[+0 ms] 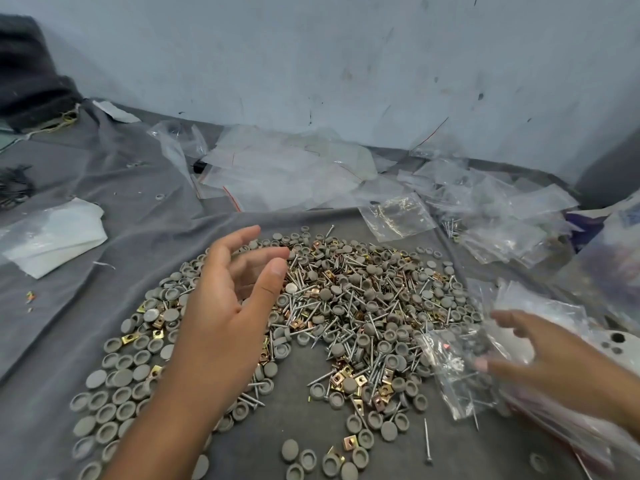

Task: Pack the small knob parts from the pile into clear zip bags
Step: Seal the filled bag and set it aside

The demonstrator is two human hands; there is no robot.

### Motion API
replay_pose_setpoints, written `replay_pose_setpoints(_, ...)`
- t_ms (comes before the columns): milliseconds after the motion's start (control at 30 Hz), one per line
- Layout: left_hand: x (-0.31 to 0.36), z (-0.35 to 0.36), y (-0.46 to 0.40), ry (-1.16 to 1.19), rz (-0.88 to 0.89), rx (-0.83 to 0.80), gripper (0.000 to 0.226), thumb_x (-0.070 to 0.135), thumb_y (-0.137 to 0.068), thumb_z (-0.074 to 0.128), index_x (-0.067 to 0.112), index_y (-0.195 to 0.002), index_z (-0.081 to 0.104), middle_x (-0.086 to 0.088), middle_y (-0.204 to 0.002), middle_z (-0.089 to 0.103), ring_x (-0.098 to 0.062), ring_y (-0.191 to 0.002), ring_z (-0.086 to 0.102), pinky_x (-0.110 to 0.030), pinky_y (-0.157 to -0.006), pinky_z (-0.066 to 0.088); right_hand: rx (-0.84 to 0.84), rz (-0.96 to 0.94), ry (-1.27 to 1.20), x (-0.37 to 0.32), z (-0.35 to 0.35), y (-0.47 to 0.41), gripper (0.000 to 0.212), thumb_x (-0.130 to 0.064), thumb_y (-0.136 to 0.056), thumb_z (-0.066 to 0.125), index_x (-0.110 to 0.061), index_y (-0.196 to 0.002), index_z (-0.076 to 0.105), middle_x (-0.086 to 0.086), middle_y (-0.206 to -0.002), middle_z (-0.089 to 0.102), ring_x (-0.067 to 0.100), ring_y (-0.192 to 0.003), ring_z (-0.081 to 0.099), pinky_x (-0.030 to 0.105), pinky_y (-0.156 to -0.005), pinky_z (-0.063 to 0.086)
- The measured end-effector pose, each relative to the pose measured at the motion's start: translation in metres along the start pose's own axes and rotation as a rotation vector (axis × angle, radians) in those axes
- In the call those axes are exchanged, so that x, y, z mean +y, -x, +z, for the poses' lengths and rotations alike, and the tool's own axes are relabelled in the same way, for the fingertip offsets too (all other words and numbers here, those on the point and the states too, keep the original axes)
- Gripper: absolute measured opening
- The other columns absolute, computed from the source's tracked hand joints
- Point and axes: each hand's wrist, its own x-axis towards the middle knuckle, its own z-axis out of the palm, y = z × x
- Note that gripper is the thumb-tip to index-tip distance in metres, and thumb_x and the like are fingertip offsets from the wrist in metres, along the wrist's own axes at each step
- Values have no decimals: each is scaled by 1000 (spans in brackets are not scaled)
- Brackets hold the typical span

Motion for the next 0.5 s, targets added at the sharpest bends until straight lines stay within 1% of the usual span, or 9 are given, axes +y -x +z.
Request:
replay_pose_setpoints(67,1,2,1,-5,-1,-8,49,63,-86,51,44,-130,44,28,-116,68,4,-113,62,-28,-90,45,94,-15,-4,-7,17,11,42,-55,-73,84,-54,-102,53,-26,-113,59,5,-102,59,32,-84,48)
replay_pose_setpoints(133,1,3,3,-14,-1,-12,48,64,-85,51,44,-128,44,27,-116,69,3,-112,63,-30,-90,46,223,-13,-80,-7,17,12,27,-34,-80,84,-52,-82,64,-25,-88,71,-2,-82,63,32,-70,48)
replay_pose_setpoints(200,1,4,4,-39,-5,-22,45,64,-85,52,45,-125,46,27,-116,69,2,-111,64,-33,-91,48,271,-43,-97,-11,12,14,18,-49,-82,77,-54,-88,61,-30,-93,70,-6,-84,62,31,-73,49)
replay_pose_setpoints(233,1,5,5,-47,-14,-30,41,62,-86,53,46,-124,46,27,-116,68,1,-111,64,-36,-93,49,198,-61,-61,-13,10,16,29,-68,-76,70,-57,-99,56,-34,-111,62,-5,-97,58,33,-84,50)
replay_pose_setpoints(267,0,5,5,-52,-22,-39,39,60,-88,53,46,-123,47,26,-116,69,1,-111,64,-38,-95,50,116,-88,43,-11,13,17,55,-83,-68,62,-59,-115,45,-34,-125,47,0,-111,51,35,-96,48)
replay_pose_setpoints(300,0,5,5,-58,-24,-47,37,58,-88,53,47,-123,47,26,-116,69,1,-111,64,-39,-96,50,68,-72,141,-10,21,17,77,-89,-64,60,-60,-130,33,-32,-130,35,3,-119,44,35,-104,44)
replay_pose_setpoints(333,0,5,5,-66,-23,-49,36,57,-88,53,47,-123,46,26,-116,68,2,-111,63,-39,-97,50,26,-55,226,-12,29,16,82,-86,-65,64,-58,-134,30,-31,-130,31,5,-120,42,34,-105,43)
replay_pose_setpoints(433,1,6,5,-68,-30,-62,36,60,-92,54,47,-124,47,26,-115,68,4,-110,63,-34,-94,50,151,-69,93,-17,30,15,33,-46,-79,83,-46,-89,52,-21,-108,56,6,-91,56,35,-81,50)
replay_pose_setpoints(500,2,6,6,-67,-39,-64,37,59,-91,55,44,-124,49,25,-114,69,4,-109,63,-32,-93,50,247,-52,17,-16,27,16,31,-28,-83,82,-38,-73,55,-12,-86,60,6,-78,56,39,-71,47)
